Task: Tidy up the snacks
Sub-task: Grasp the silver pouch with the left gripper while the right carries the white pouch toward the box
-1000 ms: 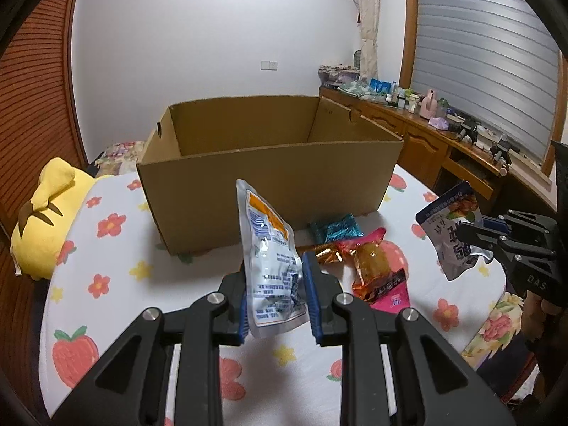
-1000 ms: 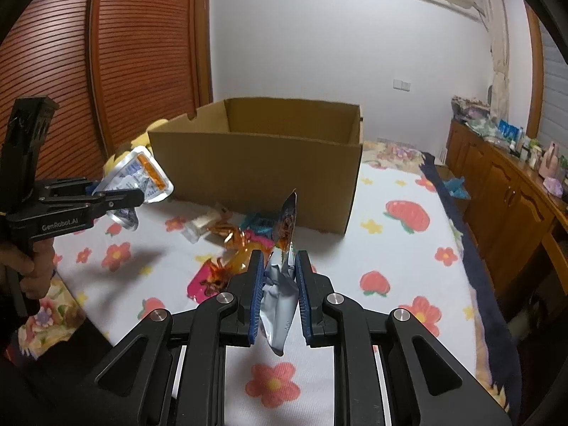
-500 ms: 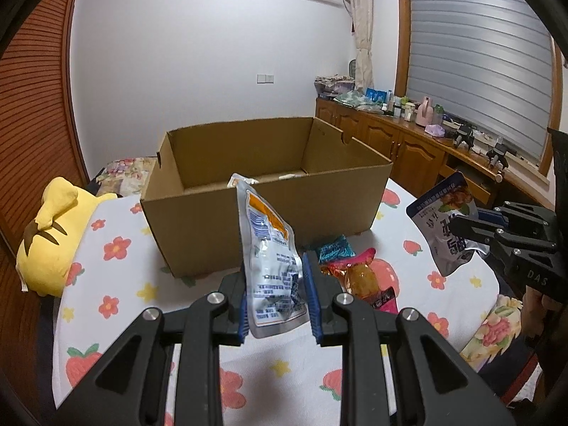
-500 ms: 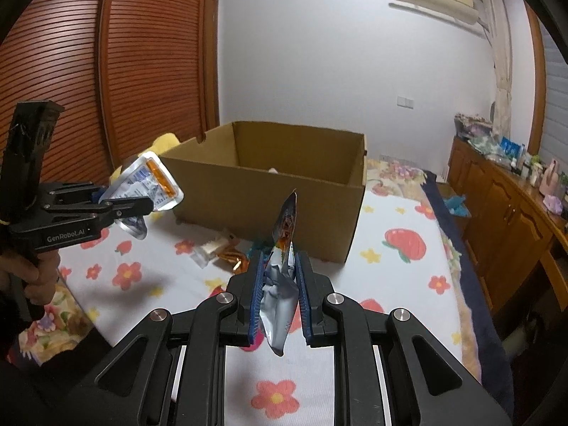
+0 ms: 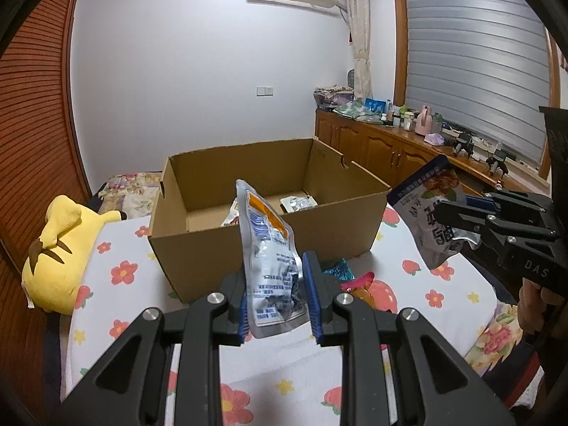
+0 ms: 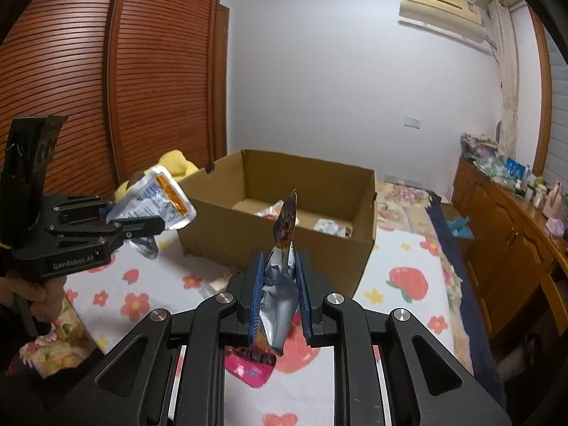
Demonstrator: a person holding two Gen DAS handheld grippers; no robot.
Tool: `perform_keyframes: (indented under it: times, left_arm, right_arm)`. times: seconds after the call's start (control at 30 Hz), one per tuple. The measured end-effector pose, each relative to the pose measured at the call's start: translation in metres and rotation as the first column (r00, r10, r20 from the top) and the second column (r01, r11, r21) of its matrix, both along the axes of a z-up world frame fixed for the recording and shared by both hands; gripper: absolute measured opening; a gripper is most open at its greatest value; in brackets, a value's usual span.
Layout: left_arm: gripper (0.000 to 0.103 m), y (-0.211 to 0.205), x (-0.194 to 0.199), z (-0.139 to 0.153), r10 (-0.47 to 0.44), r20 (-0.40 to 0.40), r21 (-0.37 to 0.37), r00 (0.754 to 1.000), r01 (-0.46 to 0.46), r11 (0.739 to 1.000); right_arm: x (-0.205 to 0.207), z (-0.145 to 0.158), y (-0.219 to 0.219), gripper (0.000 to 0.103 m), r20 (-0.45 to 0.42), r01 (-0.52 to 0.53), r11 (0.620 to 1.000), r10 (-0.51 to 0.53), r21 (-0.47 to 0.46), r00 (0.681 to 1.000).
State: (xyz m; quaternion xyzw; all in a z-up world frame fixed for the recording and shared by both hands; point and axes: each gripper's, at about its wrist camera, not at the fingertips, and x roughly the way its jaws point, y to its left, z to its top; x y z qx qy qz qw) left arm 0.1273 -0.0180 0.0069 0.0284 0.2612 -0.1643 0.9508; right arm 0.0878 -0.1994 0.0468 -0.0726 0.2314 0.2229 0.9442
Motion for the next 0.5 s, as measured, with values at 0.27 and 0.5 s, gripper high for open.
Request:
perform_keyframes:
  times: [0.27, 0.5]
  left_arm:
    - [0.024, -0.001, 0.012, 0.021, -0.015, 0.036, -0.002, 0.999, 0.015, 1.0]
    - [0.024, 0.004, 0.04, 0.028, -0.006, 0.043, 0.009, 0.999, 0.005, 1.0]
  right_arm:
    - [0.018, 0.015, 0.012, 0.016, 0.021, -0.022, 1.0, 0.022, -0.008, 1.0]
    - [0.052, 0.019, 0.025, 0.016, 0.023, -0.037, 0.999, 0.037, -0.02, 0.999]
